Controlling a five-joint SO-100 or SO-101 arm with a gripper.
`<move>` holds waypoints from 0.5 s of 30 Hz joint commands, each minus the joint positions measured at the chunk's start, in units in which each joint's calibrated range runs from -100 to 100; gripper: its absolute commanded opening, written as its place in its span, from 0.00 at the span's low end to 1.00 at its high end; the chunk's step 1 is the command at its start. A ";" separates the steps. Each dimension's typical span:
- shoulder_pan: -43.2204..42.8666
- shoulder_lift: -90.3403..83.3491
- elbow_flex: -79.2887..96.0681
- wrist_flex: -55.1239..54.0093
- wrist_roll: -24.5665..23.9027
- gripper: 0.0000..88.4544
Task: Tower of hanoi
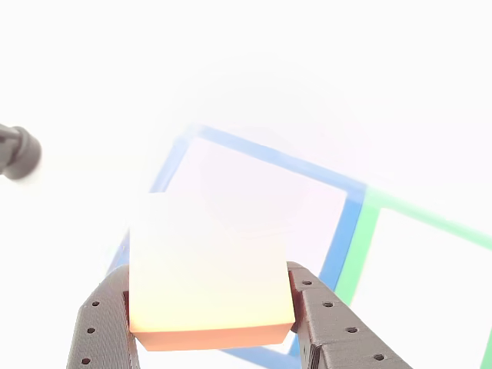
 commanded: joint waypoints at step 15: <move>-1.66 24.35 12.04 -48.36 0.59 0.13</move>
